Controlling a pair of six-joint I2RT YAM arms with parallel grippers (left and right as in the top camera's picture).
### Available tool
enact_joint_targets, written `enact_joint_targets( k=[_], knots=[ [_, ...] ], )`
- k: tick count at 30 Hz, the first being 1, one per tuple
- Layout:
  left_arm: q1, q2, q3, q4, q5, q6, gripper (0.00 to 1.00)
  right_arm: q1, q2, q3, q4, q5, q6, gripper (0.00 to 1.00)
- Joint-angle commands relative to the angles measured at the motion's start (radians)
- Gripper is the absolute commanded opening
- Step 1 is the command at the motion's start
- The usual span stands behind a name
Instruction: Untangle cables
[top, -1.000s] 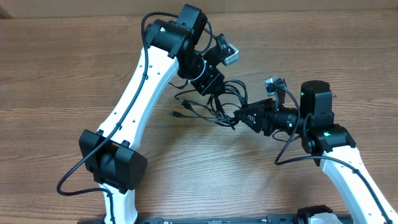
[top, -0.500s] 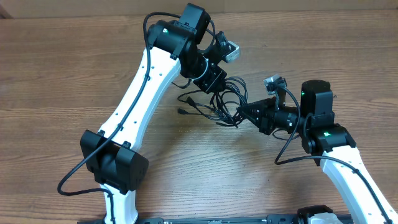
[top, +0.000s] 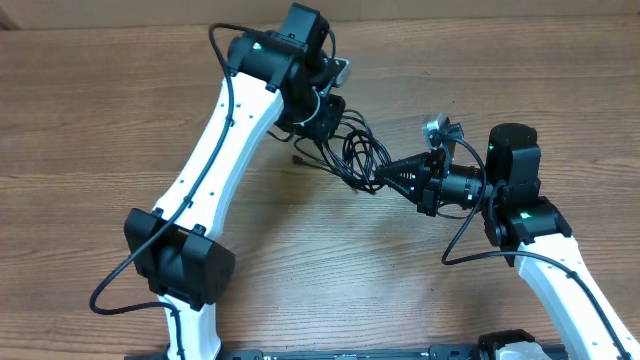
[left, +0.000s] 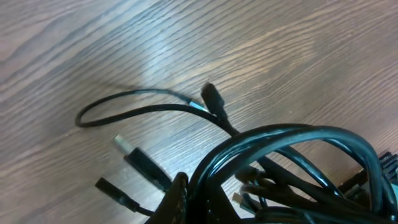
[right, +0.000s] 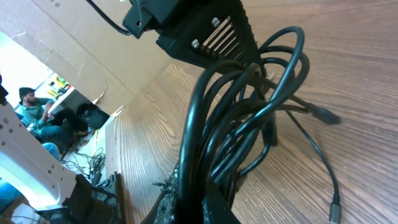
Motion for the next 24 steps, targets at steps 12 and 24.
enact_joint_targets(
  k=[12,24],
  knots=[
    [0.130,0.002,0.006,-0.029,-0.104,-0.108,0.04,0.004,-0.015,0.027,0.061,-0.001,0.071,0.04],
    [0.157,0.002,0.006,-0.047,-0.156,-0.161,0.04,0.005,-0.015,0.027,-0.110,0.552,0.388,0.04]
  ],
)
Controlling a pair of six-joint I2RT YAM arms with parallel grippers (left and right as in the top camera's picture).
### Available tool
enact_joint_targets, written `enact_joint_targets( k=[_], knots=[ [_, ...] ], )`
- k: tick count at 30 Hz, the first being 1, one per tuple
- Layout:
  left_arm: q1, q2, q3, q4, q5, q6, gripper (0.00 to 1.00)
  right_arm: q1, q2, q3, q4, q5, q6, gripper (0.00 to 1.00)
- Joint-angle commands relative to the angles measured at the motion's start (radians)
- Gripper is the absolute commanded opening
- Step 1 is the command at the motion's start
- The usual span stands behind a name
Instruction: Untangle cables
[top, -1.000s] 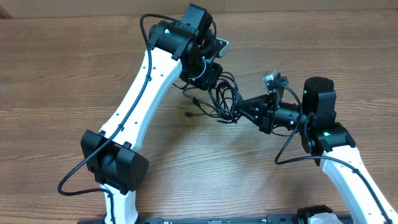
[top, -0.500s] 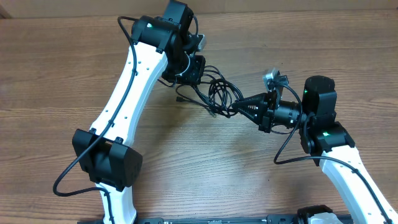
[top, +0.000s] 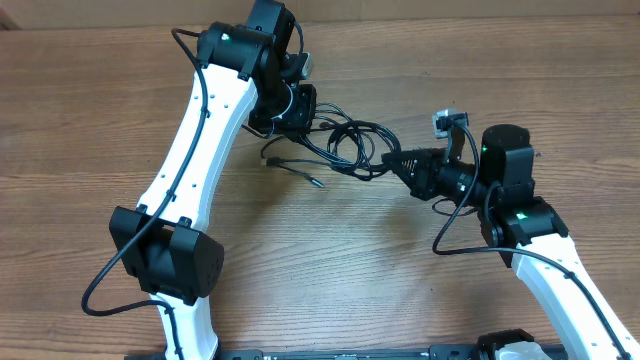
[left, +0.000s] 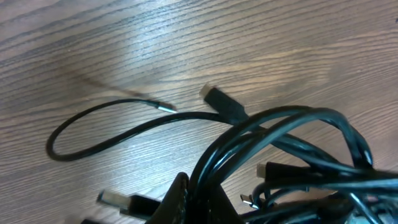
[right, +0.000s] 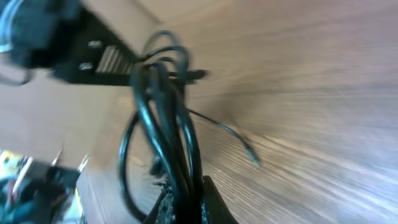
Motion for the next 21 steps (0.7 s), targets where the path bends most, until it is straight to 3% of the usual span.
enact_joint_targets(
  k=[1,8,12,16,21],
  knots=[
    [0.057,0.001,0.006,0.010,-0.165,-0.007,0.04,-0.018,-0.015,0.025,-0.080,0.234,0.089,0.04],
    [0.057,0.001,0.006,0.013,-0.164,-0.001,0.04,-0.018,-0.015,0.024,-0.224,0.266,-0.015,0.06],
    [0.057,0.001,0.006,0.011,-0.164,0.006,0.04,-0.018,-0.015,0.024,-0.257,0.259,-0.091,0.19],
    [0.056,0.001,0.006,0.011,-0.164,0.006,0.05,-0.018,-0.015,0.024,-0.267,0.256,-0.100,0.50],
    [0.056,0.001,0.006,0.011,-0.160,0.025,0.05,-0.018,-0.015,0.024,-0.271,0.249,-0.103,0.61]
  ],
)
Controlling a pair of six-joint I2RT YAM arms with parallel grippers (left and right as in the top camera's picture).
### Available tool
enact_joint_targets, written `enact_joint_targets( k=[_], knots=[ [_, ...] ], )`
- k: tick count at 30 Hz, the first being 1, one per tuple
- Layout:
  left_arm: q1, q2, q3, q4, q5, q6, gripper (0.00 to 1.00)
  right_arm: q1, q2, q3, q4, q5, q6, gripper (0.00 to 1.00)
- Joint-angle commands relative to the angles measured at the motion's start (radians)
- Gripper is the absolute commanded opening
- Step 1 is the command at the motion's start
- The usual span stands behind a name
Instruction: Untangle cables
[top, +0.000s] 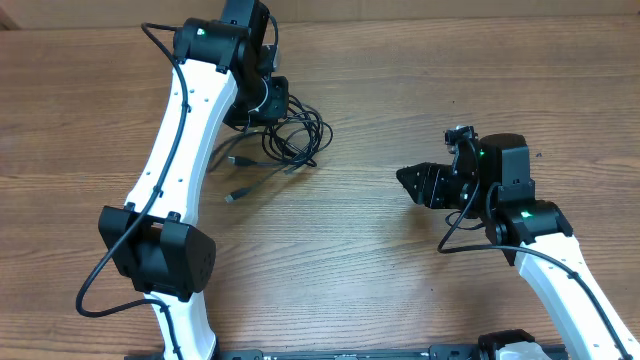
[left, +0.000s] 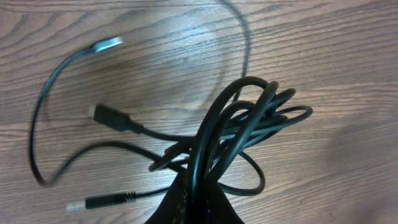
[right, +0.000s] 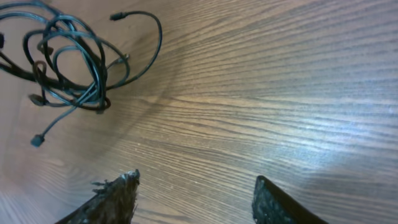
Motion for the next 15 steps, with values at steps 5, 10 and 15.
enact_joint_targets(
  k=[5,10,15],
  knots=[
    [-0.015,0.000,0.006,0.003,0.027,0.093,0.05,-0.002,-0.014,0.007,0.018,-0.125,-0.184,0.62],
    [-0.035,0.000,0.006,0.002,0.079,0.194,0.05,-0.002,-0.014,0.007,0.021,-0.230,-0.426,0.67],
    [-0.073,0.000,0.006,0.005,0.161,0.267,0.04,0.000,-0.014,0.007,0.028,-0.418,-0.600,0.73]
  ],
)
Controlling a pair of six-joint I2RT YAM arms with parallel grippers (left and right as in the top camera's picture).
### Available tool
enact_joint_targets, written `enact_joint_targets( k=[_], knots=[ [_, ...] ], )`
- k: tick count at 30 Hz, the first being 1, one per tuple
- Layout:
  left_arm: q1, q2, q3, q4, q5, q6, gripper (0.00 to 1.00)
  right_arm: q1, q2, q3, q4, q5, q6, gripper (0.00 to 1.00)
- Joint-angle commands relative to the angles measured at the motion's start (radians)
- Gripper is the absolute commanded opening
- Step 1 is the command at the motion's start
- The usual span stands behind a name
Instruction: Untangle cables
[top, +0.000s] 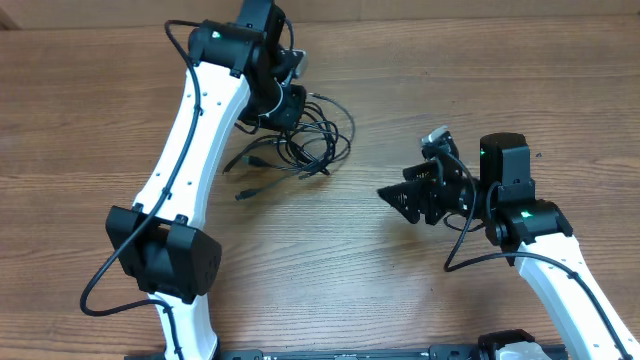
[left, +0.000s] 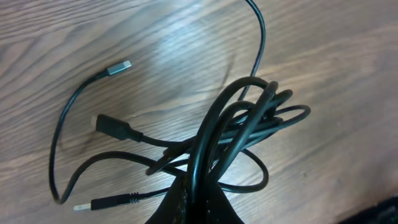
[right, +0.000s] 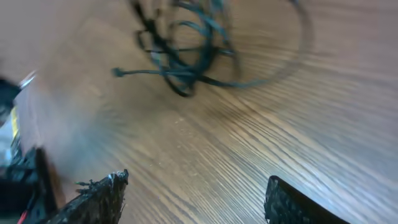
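A bundle of tangled black cables (top: 305, 140) hangs from my left gripper (top: 284, 108) at the back left of the table, its loose ends trailing on the wood. In the left wrist view the left gripper (left: 196, 202) is shut on several strands of the cable bundle (left: 239, 130), with USB plugs (left: 118, 68) lying below. My right gripper (top: 395, 198) stands open to the right of the bundle, apart from it. The right wrist view is blurred; its open gripper (right: 193, 202) holds nothing, and the cable bundle (right: 186, 59) shows ahead.
The wooden table (top: 330, 280) carries nothing else. Each arm's own black cable runs along its white links.
My left gripper with the bundle has shifted a little to the right. My right gripper has moved left toward the bundle and stays open.
Both grippers were shut on the bundle, close together near the table's middle. Then the bundle was stretched between them as the left arm stood further left. By the last moment the right gripper had let go and stood open; now it points at the bundle again.
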Motion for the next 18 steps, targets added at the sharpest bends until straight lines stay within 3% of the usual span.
enact_joint_targets(
  k=[1,4,8,18],
  knots=[
    [-0.029,0.000,0.006,0.006,0.090,0.071,0.05,0.004,-0.014,0.007,0.008,-0.113,-0.121,0.74],
    [-0.045,0.000,0.006,0.011,0.132,0.068,0.04,0.021,-0.014,0.007,0.014,-0.113,-0.122,0.80],
    [-0.077,0.000,0.006,0.016,0.145,0.073,0.04,0.080,-0.008,0.007,0.017,-0.101,-0.192,0.80],
    [-0.116,0.000,0.006,0.011,0.153,0.086,0.04,0.142,0.062,0.007,0.055,-0.049,-0.190,0.80]
  ],
)
